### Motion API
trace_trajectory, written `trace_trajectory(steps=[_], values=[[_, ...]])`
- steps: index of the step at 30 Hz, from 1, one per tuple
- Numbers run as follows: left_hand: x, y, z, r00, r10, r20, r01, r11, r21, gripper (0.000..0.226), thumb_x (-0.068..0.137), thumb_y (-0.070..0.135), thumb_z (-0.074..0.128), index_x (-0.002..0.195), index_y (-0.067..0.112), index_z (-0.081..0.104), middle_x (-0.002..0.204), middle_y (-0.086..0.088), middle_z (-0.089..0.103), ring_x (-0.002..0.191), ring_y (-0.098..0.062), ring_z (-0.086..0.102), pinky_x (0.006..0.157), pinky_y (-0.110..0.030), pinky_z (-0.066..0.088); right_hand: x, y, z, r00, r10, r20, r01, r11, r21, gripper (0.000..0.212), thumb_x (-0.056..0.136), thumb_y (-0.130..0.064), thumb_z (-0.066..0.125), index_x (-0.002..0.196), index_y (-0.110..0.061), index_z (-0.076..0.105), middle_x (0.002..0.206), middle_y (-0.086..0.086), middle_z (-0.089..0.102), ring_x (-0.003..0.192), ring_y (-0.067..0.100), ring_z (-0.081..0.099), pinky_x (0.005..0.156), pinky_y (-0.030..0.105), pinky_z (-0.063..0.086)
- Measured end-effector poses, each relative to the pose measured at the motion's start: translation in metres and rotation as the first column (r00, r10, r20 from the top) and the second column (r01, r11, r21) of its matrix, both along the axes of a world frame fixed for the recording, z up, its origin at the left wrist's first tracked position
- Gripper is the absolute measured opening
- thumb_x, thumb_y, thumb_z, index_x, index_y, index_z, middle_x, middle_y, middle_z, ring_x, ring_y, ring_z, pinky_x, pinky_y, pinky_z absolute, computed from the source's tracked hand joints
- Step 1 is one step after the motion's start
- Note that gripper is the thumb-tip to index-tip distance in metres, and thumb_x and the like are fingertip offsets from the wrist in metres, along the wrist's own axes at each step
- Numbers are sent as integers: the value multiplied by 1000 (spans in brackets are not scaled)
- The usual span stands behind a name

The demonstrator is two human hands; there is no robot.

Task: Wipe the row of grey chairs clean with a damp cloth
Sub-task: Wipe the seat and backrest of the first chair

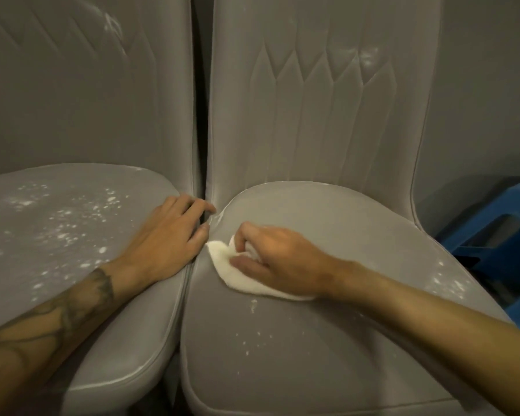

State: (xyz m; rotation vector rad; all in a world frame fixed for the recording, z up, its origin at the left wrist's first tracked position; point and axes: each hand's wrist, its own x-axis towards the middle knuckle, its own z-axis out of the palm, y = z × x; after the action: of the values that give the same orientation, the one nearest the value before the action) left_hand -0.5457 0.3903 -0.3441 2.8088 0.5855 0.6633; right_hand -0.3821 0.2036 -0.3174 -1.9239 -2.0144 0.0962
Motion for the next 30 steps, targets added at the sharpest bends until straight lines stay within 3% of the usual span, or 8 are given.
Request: trace_trajectory(steps=[5, 11, 13, 17, 19, 21, 24, 30], values=[[1, -2, 2, 1000, 17, -20, -17, 1000, -5, 31, 105, 34, 49, 135, 28, 55, 129, 3, 54, 116, -18, 48, 99, -34, 41, 16, 47, 9, 958, -280, 65, 285, 955, -84, 26, 102, -47, 45, 113, -24, 48, 103, 0, 61, 97, 27, 58, 75, 37, 39], [-1, -1, 3, 1000, 3, -28, -4, 1000, -21, 30, 104, 31, 48, 133, 26, 57, 127, 2, 55, 115, -20, 47, 99, -37, 41, -28, 2, -2, 997, 77, 7, -77, 996, 40, 20, 98, -54, 47, 102, -35, 44, 87, -15, 52, 75, 8, 44, 62, 27, 32], [-1, -1, 4, 999, 10, -34, -11, 1000, -20, 31, 105, 32, 48, 133, 26, 57, 128, 3, 54, 115, -19, 46, 100, -38, 41, -18, 8, 2, 998, 36, 42, -36, 999, 11, 22, 100, -51, 48, 106, -29, 47, 89, -14, 49, 79, 12, 46, 67, 29, 30], [-1, -3, 5, 999, 10, -39, -11, 1000, -17, 31, 105, 35, 47, 133, 27, 56, 128, 4, 54, 114, -18, 47, 99, -37, 42, -2, 35, 10, 968, -246, 50, 249, 967, -52, 26, 103, -45, 45, 114, -22, 48, 99, -2, 59, 94, 24, 56, 73, 33, 31], [-1, -2, 5, 999, 3, -41, -4, 1000, -9, 31, 104, 36, 47, 132, 27, 57, 127, 3, 54, 113, -19, 48, 99, -38, 43, -21, 27, 4, 977, -206, 45, 206, 979, 12, 24, 102, -46, 46, 113, -24, 48, 102, 0, 61, 92, 23, 55, 74, 35, 34], [-2, -2, 5, 999, -3, -48, 4, 1000, 0, 30, 104, 34, 49, 132, 27, 57, 127, 3, 54, 113, -20, 48, 99, -38, 42, -48, 3, -1, 998, -48, 33, 45, 995, 84, 23, 100, -50, 47, 107, -29, 48, 95, -5, 61, 81, 17, 52, 69, 34, 37], [-3, -3, 8, 999, -2, -53, 2, 1000, 4, 30, 105, 32, 49, 132, 26, 58, 127, 2, 53, 114, -20, 48, 100, -37, 41, -56, -22, 4, 998, 56, 42, -57, 998, 34, 21, 99, -54, 44, 102, -33, 45, 89, -10, 58, 72, 11, 47, 59, 29, 34], [-10, -9, 15, 995, 35, -90, -38, 999, -27, 38, 108, 42, 39, 137, 28, 58, 140, 1, 47, 126, -22, 45, 109, -40, 34, -3, -6, 10, 918, -390, 65, 393, 919, -26, 28, 104, -43, 44, 117, -19, 48, 109, 5, 65, 103, 31, 58, 83, 38, 40]])
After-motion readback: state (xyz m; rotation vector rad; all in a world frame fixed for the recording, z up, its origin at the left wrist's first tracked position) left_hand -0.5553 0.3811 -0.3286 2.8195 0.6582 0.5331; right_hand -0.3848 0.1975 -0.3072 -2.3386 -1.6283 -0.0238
